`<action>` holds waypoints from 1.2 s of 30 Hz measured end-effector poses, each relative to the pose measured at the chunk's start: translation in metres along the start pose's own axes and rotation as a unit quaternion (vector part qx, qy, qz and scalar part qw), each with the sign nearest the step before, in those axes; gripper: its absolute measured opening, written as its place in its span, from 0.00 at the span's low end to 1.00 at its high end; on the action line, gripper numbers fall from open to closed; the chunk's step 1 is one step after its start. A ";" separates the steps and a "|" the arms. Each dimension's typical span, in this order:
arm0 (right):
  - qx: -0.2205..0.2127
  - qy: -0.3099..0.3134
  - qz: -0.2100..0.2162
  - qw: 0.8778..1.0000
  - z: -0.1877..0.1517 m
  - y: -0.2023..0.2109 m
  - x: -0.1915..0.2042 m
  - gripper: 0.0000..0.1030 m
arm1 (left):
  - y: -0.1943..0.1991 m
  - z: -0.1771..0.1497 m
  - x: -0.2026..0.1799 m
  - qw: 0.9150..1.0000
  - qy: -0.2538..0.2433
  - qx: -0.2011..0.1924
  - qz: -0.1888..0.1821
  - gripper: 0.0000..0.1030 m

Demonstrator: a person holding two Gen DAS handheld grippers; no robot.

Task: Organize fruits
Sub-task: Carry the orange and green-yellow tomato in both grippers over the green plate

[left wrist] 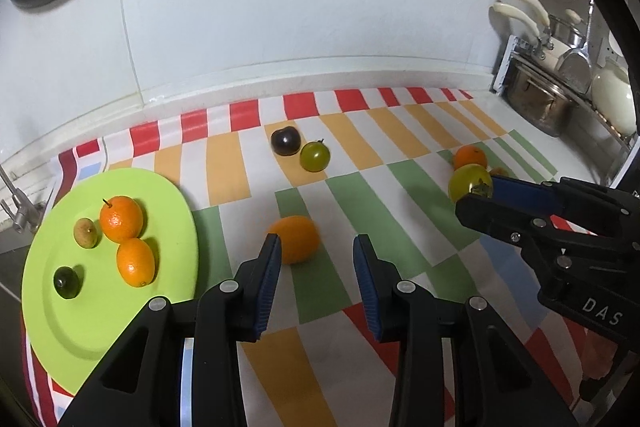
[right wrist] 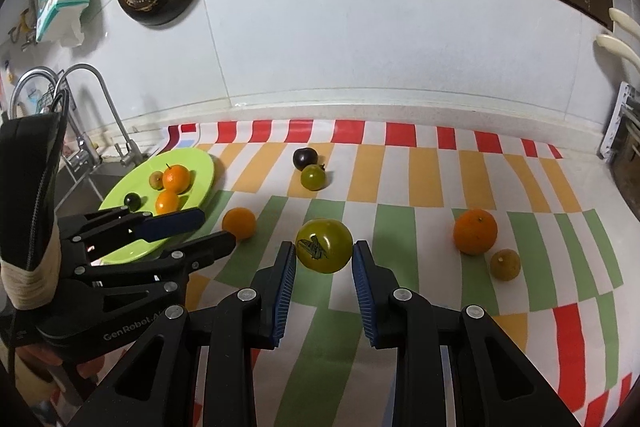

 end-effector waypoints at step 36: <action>0.016 -0.015 0.009 1.000 0.009 -0.038 -0.005 0.30 | -0.034 0.014 0.012 0.999 -0.023 0.005 0.036 0.30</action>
Point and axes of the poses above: each gripper's, at about its wrist camera, not at the fingertips, and y roughly against the way its jaws point, x to its left, z to its top, the point moved 1 cm from there along -y, roughly the way its jaws point, and after that the axes turned 13 degrees about -y, right-handed, at the moved point
